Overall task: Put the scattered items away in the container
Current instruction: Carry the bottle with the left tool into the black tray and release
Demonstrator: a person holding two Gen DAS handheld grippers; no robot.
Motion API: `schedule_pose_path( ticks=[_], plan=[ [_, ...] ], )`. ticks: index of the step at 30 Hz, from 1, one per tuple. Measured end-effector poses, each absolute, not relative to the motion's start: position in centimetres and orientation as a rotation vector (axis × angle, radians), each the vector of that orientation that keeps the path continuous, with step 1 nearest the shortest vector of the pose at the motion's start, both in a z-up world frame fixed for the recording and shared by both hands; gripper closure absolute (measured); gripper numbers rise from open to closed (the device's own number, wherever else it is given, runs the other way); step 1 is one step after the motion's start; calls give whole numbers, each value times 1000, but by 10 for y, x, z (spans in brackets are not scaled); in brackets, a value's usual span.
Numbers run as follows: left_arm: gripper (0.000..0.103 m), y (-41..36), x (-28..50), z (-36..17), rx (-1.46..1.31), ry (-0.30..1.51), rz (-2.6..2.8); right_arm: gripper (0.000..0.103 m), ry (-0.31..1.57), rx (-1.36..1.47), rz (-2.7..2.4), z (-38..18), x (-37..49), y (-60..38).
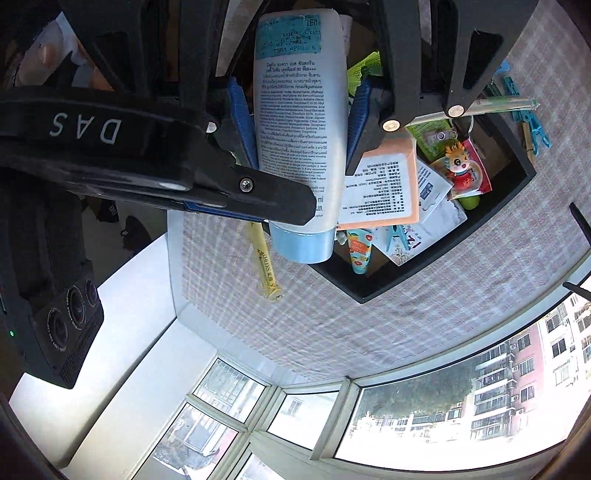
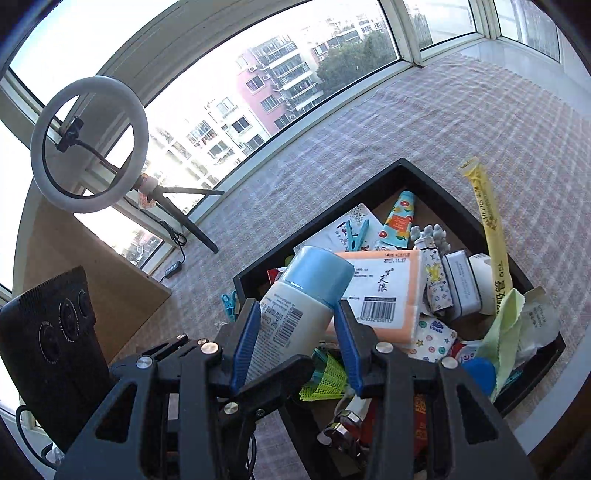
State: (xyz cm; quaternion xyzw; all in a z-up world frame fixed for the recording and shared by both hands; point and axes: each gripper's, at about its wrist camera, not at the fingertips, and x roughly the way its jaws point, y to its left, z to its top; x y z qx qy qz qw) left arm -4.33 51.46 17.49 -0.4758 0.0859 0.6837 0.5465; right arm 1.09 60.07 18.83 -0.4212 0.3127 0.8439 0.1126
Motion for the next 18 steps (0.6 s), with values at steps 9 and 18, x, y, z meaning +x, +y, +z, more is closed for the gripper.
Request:
schedule_pose_path(
  ticks=[9,18],
  plan=[
    [58,556,-14,158,-1198,291,1584,61,910,-1221,2353,181,51,654],
    [59,522,-27,158,-1201,296,1651,61,950,-1269,2249,145,78,670]
  ],
)
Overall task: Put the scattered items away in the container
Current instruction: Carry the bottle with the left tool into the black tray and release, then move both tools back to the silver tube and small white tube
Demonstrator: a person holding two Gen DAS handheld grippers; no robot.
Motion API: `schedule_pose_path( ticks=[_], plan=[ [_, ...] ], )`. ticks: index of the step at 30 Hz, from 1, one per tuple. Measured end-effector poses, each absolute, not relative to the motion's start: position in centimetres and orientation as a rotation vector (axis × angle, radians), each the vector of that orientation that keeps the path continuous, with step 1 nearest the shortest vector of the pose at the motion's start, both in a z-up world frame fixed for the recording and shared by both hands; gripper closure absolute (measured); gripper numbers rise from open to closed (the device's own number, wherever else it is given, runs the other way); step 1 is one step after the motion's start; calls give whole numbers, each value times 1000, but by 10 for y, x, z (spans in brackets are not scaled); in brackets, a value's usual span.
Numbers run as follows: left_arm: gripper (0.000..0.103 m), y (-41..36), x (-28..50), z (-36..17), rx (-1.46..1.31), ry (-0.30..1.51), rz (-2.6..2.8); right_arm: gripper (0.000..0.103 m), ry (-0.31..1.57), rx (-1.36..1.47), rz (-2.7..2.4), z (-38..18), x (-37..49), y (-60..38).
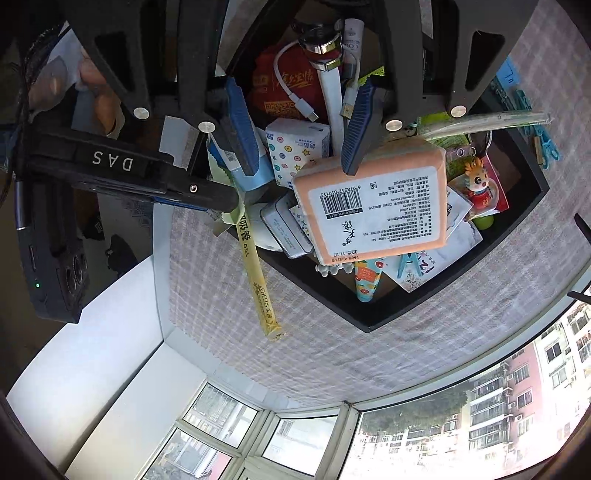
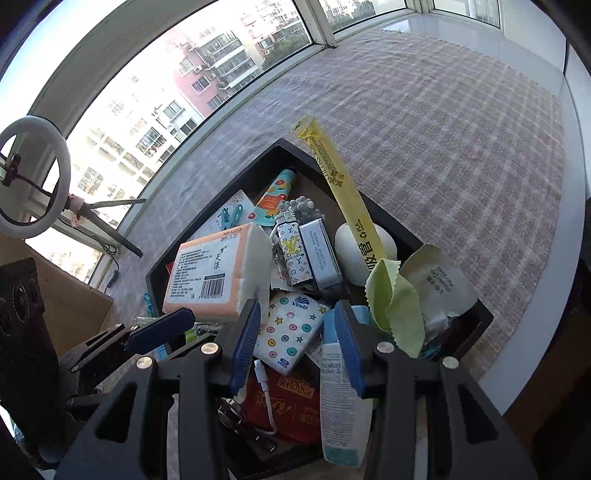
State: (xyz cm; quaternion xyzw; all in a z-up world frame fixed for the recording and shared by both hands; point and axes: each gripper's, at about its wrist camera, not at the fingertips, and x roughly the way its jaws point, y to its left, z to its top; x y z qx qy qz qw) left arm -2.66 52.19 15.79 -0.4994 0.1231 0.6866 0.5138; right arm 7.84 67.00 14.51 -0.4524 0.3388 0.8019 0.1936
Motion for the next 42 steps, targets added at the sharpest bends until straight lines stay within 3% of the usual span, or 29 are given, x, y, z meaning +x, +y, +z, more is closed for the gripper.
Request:
schedule_pose_path(
  ticks=[8,18,33,38,42],
  plan=[
    [59,432,-58,159,-1221,308,1811,61,901,-1271,2315,155,78,646],
    [60,269,-113,128,-1387,167,2092,61,728,-1380,2549,166,35,549],
    [58,75,-111,79,-1605,-95,2344,61,435,-1786,2580,82,-22,392],
    [58,1,-119,68,-1690,-255,2455,61,426,-1846,2521,64,-35,377],
    [58,-33,-132,68,-1722,-270,2515,61,412,-1863,2503,60,-42,372]
  ],
)
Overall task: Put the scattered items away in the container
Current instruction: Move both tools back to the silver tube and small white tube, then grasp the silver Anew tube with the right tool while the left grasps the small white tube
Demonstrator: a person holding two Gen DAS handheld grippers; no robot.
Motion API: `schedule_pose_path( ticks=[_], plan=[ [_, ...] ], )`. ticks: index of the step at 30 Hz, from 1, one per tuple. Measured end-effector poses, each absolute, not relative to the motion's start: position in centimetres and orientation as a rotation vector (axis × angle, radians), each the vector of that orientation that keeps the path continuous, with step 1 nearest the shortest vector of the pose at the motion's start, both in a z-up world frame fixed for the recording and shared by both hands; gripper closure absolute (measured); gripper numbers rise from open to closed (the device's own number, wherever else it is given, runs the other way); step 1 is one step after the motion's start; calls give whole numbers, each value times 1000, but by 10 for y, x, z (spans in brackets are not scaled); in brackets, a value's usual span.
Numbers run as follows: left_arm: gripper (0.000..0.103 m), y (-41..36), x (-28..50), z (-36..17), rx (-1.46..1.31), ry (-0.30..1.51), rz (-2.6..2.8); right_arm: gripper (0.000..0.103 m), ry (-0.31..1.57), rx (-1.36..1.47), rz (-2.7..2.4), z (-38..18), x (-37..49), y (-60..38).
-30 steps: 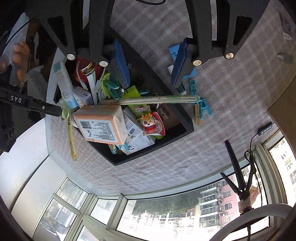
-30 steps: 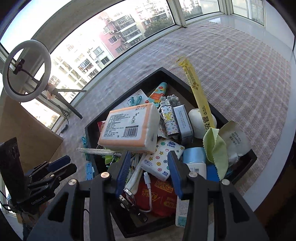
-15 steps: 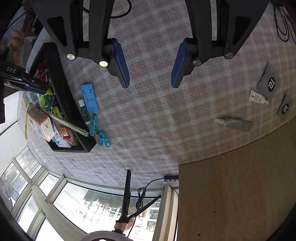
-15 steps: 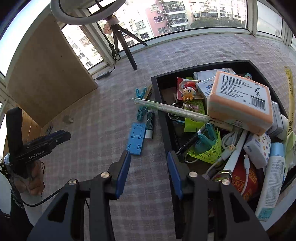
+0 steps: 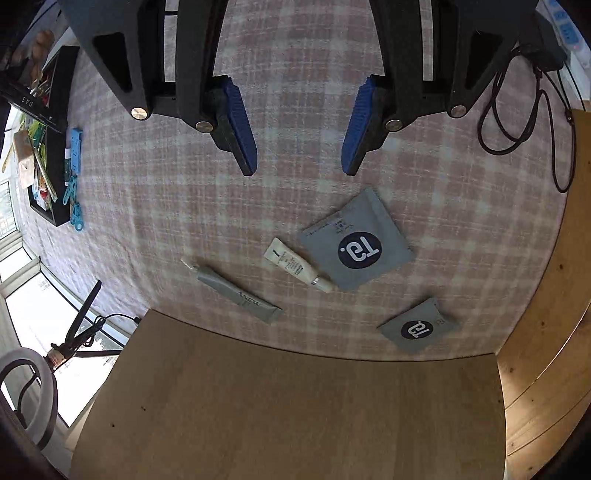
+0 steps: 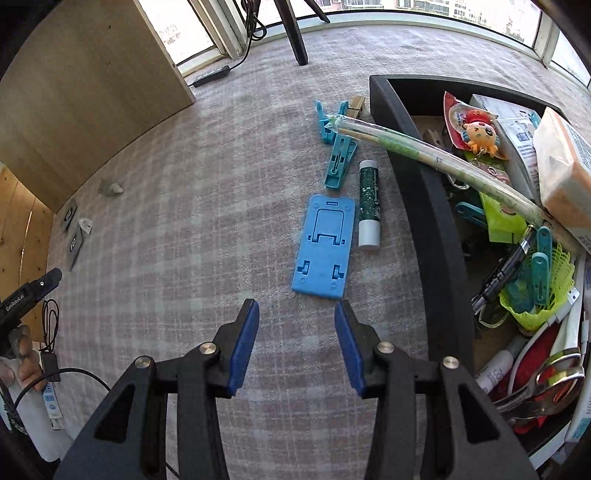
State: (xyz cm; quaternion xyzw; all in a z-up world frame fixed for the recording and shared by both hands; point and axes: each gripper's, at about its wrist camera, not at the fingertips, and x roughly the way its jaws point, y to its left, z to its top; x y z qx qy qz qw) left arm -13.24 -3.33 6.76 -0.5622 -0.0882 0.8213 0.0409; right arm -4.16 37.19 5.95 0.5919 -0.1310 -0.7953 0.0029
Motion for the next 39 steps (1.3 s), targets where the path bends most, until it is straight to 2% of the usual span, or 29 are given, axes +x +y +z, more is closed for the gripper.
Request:
schedule_pose_path(
  ticks=[8,18,24,31,37,39],
  plan=[
    [58,-47,-167,63,-1736,-443,2541,61,-264,1767,-2481,81,-71,340],
    [60,-38,-209,33,-1861,-652,2529,61,125,1557,-2327,101,-164,216],
    [60,-35,-221,21,-1896,-689,2550,61,285,1470,-2187,99,-211,141],
    [60,-30,-229,17,-1896,-681,2553,61,421,1463,-2028,65,-239,91],
    [60,-21,-237,15,-1907,-588,2566,61,435,1484,-1989,40,-250,79],
    [65,-19,-238,14,-1909,-580,2558,61,435,1484,-1986,36,-253,76]
  ],
)
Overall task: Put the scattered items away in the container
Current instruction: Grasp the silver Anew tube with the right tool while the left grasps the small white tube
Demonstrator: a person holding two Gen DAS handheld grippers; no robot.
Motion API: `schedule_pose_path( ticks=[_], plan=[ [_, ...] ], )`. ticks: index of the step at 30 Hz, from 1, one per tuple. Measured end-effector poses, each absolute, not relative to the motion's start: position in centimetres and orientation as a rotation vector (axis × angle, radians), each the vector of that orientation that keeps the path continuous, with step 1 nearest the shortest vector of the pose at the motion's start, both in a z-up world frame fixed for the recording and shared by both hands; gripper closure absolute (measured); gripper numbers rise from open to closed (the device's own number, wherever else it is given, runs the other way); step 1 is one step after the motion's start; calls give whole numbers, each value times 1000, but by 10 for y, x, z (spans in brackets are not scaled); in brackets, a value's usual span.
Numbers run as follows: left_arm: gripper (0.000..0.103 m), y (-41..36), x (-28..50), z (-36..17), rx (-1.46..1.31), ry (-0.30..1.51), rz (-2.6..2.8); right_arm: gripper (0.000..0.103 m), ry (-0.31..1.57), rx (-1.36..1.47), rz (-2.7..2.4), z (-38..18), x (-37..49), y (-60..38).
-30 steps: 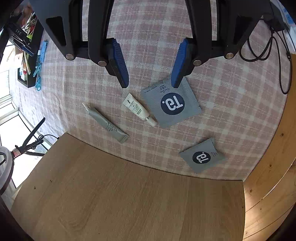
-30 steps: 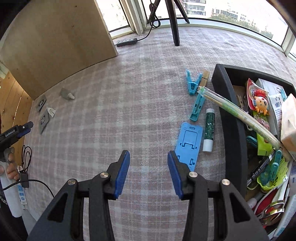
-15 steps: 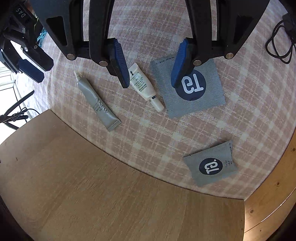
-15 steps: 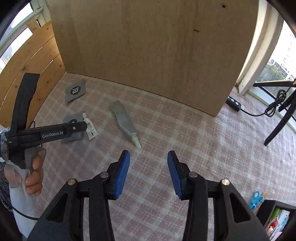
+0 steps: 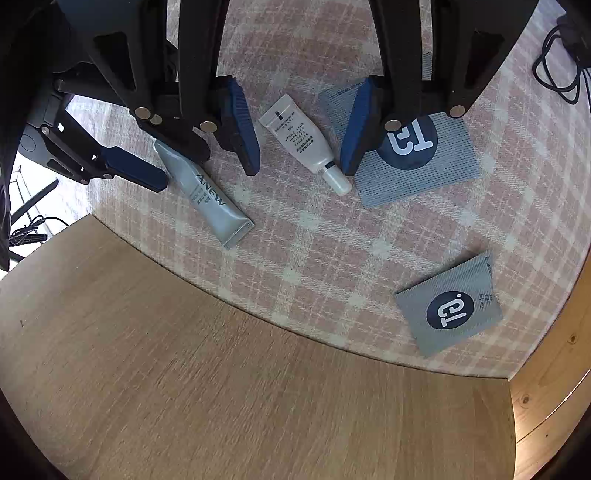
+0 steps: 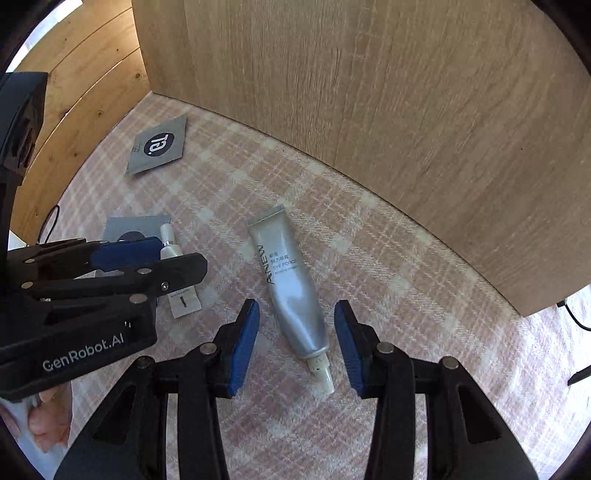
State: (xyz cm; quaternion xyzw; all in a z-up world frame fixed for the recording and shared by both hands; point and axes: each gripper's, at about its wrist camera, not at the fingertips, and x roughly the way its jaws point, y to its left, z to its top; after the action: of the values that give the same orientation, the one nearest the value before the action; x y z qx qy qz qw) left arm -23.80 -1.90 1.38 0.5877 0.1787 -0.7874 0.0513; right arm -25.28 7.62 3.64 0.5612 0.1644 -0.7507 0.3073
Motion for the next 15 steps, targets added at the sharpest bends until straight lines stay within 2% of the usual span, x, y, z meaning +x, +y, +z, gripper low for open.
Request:
schedule_pose_path(
  ticks=[3,6,7,8,12,15],
  plan=[
    [69,-21,-239,13,1781,581,-2393,61,443,1473,-1995,33,-258,72],
    [78,-20,-240,12,1790,603,-2410,63,450,1463,-2001,33,-260,70],
    [84,-17,-240,10,1809,604,-2419,66,458,1465,-2008,33,-260,69],
    [85,-14,-240,10,1817,598,-2433,71,475,1468,-2019,33,-259,70],
    [86,-3,-236,9,1811,531,-2471,77,498,1498,-2039,34,-257,78],
    [87,1,-232,8,1816,538,-2481,78,366,1562,-2060,37,-261,98]
  ],
)
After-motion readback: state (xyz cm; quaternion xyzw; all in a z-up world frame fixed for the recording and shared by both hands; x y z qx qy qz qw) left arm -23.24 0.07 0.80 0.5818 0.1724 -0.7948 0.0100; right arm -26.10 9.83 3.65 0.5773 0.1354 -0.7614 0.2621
